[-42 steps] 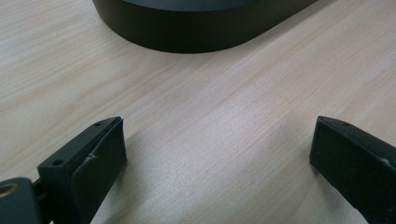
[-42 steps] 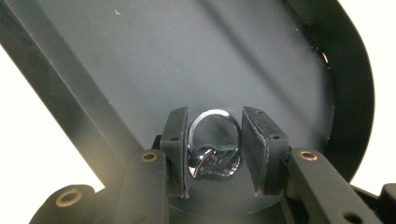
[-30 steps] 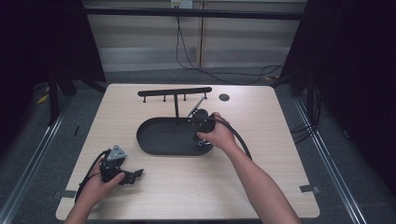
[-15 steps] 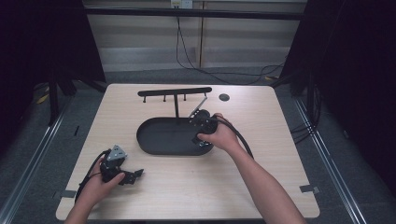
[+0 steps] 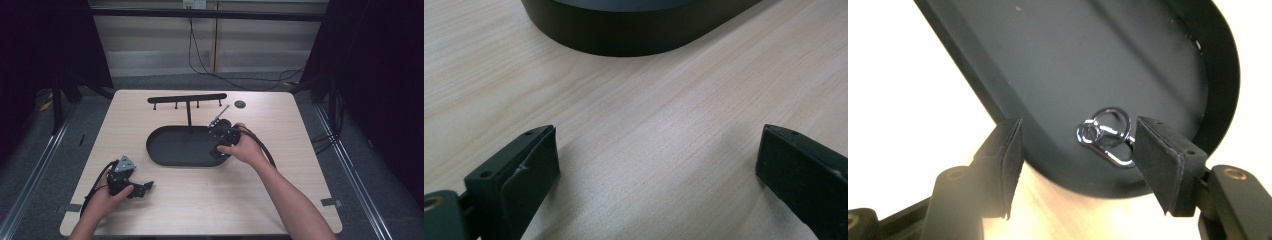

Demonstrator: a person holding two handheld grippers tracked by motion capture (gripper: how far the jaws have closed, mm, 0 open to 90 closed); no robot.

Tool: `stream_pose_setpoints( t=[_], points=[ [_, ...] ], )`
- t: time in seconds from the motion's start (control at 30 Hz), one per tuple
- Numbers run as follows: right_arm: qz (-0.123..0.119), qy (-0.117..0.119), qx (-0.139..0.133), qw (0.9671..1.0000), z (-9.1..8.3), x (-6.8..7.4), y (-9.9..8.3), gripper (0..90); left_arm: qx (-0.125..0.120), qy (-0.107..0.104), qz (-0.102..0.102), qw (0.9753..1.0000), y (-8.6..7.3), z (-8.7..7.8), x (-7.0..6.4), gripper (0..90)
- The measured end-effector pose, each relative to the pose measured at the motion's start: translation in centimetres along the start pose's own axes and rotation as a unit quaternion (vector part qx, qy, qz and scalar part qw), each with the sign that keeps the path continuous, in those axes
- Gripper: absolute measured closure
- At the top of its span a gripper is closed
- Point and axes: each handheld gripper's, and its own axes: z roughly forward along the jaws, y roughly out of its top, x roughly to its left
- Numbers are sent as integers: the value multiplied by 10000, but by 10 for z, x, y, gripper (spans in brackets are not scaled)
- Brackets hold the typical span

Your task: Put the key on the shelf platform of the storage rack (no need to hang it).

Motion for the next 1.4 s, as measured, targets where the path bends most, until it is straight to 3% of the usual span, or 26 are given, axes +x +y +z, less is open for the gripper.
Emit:
stream_pose_setpoints(
  t=[0.53, 1.4],
  points=[
    [-154, 39, -4, 9999, -15, 5, -20, 353, 1, 1, 0, 10000, 0, 0, 0, 34],
    [-56, 32, -131, 9999, -28, 4, -55, 329, 1, 3, 1, 10000, 0, 0, 0, 34]
  ],
)
